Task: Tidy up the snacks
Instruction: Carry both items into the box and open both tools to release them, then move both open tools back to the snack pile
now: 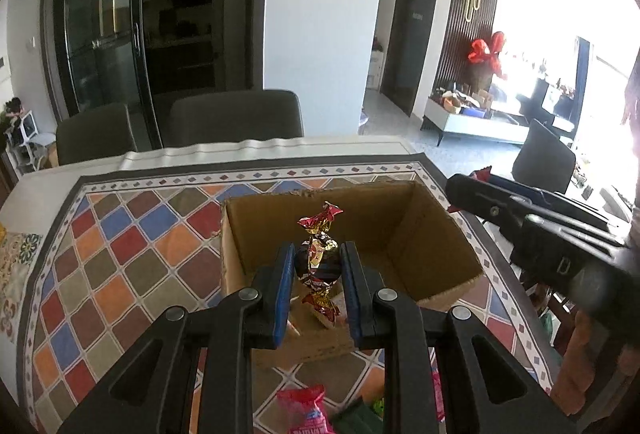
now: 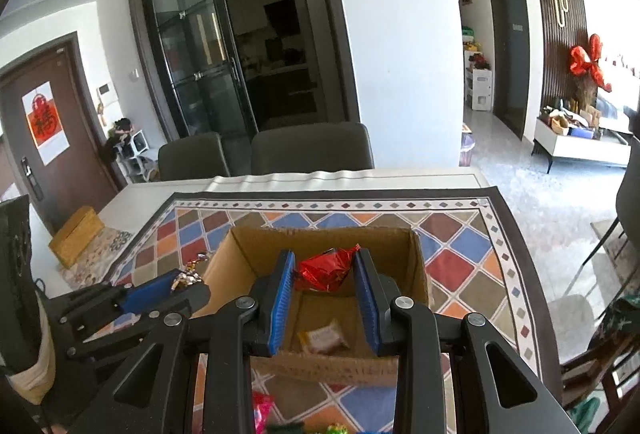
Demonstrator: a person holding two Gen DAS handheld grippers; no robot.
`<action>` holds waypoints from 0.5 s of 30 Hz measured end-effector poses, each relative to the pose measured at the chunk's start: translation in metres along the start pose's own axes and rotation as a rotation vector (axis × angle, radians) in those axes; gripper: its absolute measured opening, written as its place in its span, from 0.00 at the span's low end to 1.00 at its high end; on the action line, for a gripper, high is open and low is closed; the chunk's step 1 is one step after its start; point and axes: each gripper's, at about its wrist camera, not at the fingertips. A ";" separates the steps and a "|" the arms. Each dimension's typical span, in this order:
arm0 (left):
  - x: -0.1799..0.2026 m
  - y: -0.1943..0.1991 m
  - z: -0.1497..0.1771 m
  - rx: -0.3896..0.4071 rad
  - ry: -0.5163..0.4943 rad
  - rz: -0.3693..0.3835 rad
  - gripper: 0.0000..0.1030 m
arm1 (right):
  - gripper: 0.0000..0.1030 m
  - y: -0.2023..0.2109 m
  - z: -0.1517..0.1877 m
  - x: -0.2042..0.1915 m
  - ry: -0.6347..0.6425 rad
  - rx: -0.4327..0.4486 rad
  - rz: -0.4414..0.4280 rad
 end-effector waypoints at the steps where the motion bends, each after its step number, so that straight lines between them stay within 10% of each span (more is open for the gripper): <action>1: -0.001 -0.004 -0.003 -0.010 0.004 -0.002 0.23 | 0.31 -0.007 -0.003 -0.001 0.003 -0.010 0.000; 10: -0.015 -0.034 -0.019 -0.072 0.047 -0.020 0.31 | 0.32 -0.047 -0.010 -0.004 0.012 -0.086 0.011; 15: -0.017 -0.029 -0.015 -0.064 0.036 -0.044 0.41 | 0.51 -0.053 -0.006 0.001 -0.004 -0.106 0.038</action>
Point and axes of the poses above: each gripper's, at about its wrist camera, not at the fingertips, and y roughly against the way its jaws point, x to its right, z to its underside, and after that the axes turned 12 degrees about z, right-handed
